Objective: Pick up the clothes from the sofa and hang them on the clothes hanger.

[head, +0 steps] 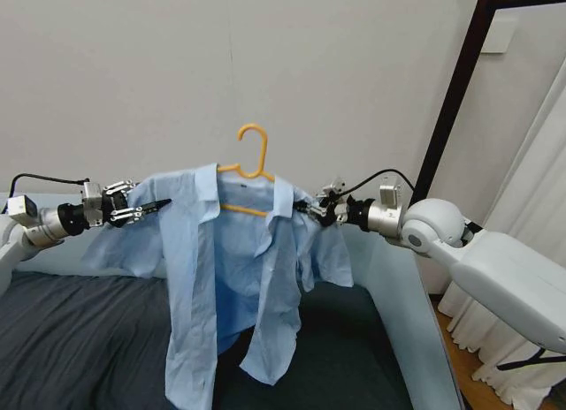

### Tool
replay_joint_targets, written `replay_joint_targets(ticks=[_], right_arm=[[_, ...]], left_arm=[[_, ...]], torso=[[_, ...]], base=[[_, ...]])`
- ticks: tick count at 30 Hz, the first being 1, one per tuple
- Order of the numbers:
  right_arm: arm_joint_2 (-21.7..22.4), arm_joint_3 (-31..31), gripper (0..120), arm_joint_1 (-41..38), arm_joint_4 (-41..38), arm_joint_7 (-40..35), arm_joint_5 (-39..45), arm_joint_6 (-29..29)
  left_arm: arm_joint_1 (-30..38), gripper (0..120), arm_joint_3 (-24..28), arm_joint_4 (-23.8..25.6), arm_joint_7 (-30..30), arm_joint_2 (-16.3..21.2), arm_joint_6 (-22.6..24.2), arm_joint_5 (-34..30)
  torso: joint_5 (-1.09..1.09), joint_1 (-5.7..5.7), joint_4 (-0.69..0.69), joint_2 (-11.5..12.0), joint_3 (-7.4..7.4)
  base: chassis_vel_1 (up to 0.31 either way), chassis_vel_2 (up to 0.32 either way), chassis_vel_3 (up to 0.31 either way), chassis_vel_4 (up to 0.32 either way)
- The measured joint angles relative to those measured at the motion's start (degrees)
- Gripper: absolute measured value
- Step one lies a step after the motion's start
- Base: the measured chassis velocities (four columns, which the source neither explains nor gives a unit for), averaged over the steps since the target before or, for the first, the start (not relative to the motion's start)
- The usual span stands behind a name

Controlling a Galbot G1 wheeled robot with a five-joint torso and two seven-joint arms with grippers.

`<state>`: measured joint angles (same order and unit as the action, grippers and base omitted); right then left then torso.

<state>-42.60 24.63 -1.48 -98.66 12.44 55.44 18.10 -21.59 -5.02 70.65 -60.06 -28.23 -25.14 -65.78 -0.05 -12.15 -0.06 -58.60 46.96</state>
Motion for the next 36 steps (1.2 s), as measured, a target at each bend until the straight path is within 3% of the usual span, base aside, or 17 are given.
replay_joint_targets(ticks=[3, 4, 7, 10, 18, 24, 29, 31, 36], right_arm=[[0.98, 0.01, 1, -3.91, -2.05, -3.85, 1.94, 3.03], [0.98, 0.01, 1, -3.91, -2.05, -3.85, 1.94, 3.03], [2.82, 2.36, 1, -8.92, -3.7, -3.07, 2.83, 5.06], [4.83, 6.23, 1, -13.21, -5.23, -1.52, 3.55, 6.95], [9.25, 16.77, 1, -22.89, -9.61, -0.9, 7.11, 11.92], [9.89, 22.02, 1, -29.02, -12.1, -7.98, 13.47, 20.05], [9.08, 22.4, 1, -29.27, -13.22, -16.06, 21.96, 23.23], [8.43, 21.93, 1, -28.67, -13.68, -21.57, 27.41, 24.04], [7.34, 20.98, 1, -27.77, -13.97, -28.87, 32.12, 24.13]], left_arm=[[-3.04, 80, -2.32, 5.28, 9.18, -0.38, -1.07, -6.71], [-3.04, 80, -2.32, 5.28, 9.18, -0.38, -1.07, -6.71], [-5.98, 93, -3.73, 10.76, 17.11, -1.02, -2.18, -9.03], [-8.72, 99, -5.04, 13.18, 19.53, -2.03, -2.63, -8.59], [-16.72, 100, -7.99, 17.55, 18.39, -5.78, -3.13, -4.79], [-25.54, 100, -9.1, 22.36, 17.26, -10.85, -2.91, -1.12], [-29.59, 100, -6.87, 27.17, 23.35, -14.58, -1.94, 5.41], [-30.24, 100, -4.76, 29.57, 29.65, -16.59, -0.59, 9.28], [-27.3, 100, 0.01, 31.06, 35.58, -19.93, 1.66, 12.14]], torso=[[0.02, 0.0, 0.0, 0.0, -0.01], [0.02, 0.0, 0.0, 0.0, -0.01], [0.02, 0.0, -0.03, 0.0, -0.01], [0.03, 0.0, -0.02, 0.0, -0.01], [0.03, 0.0, -0.02, 0.0, 0.0], [0.0, 0.0, 0.0, -0.01, -0.01], [0.02, 0.0, -0.01, -0.01, -0.01], [0.03, 0.01, -0.01, -0.01, 0.0], [0.03, 0.0, -0.01, 0.0, 0.0]], base=[[0.0, 0.0, 0.0, 0.0], [0.0, 0.0, 0.0, 0.0], [0.0, 0.0, 0.0, 0.0], [0.0, 0.0, 0.0, 0.0], [0.0, 0.0, 0.0, 0.0], [0.0, 0.0, 0.0, 0.0], [0.0, 0.0, 0.0, 0.0], [0.0, 0.0, 0.0, 0.0], [0.0, 0.0, 0.0, 0.0]])
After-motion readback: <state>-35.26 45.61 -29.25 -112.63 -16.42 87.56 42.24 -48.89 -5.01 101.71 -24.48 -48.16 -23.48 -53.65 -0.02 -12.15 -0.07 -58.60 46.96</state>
